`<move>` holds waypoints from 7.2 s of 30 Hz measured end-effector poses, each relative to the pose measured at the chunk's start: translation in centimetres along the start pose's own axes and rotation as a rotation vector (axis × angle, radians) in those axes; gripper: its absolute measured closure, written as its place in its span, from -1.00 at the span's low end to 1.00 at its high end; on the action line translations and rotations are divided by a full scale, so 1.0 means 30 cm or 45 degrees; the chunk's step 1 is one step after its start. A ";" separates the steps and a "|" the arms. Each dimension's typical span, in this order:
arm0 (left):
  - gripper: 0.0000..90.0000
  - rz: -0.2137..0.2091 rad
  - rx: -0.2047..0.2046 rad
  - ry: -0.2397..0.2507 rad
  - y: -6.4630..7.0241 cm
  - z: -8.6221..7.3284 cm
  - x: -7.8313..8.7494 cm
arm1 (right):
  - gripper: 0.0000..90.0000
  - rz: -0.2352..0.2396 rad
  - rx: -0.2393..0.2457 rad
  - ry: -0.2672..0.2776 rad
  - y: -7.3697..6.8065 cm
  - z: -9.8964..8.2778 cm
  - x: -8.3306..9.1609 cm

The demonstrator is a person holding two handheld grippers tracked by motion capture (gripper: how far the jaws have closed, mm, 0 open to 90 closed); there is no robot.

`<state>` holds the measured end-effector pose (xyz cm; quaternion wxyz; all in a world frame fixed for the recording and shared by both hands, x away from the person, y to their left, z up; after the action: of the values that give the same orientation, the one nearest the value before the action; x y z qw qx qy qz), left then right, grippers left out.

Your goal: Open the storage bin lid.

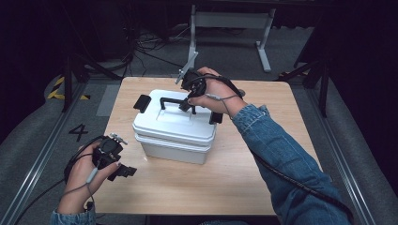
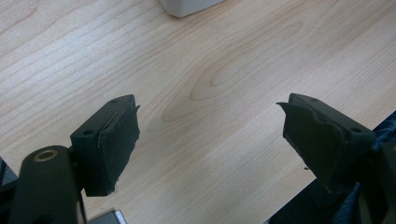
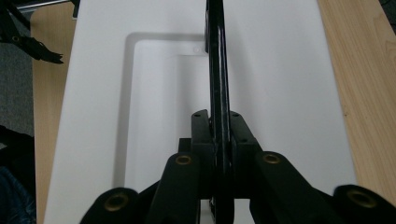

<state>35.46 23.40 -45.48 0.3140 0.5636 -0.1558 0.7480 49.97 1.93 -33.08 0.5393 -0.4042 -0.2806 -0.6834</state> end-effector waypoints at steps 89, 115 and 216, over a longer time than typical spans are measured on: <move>-0.58 -0.031 0.028 -0.072 -0.009 0.020 -0.053 | 0.87 -0.274 -0.568 0.110 0.327 -0.848 0.384; -0.58 -0.031 0.020 -0.080 -0.012 0.018 -0.061 | 0.87 -0.255 -0.640 0.069 0.382 -1.021 0.170; -0.59 -0.021 0.004 -0.100 0.000 0.004 -0.067 | 0.05 -0.190 -0.502 0.190 -0.084 -1.048 0.152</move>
<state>35.89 22.73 -47.32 0.3128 0.5945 -0.1621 0.7228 39.29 -25.50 -45.27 0.4171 -0.4282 -0.1300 -0.7910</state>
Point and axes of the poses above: each handheld gripper's, and its own axes: x roughly backward along the jaws, z roughly out of its top, y roughly to its right, the point moved 8 cm from there along -x, roughly forward along the jaws, and after that the axes turned 4 degrees about -x, right-handed, at the moved point
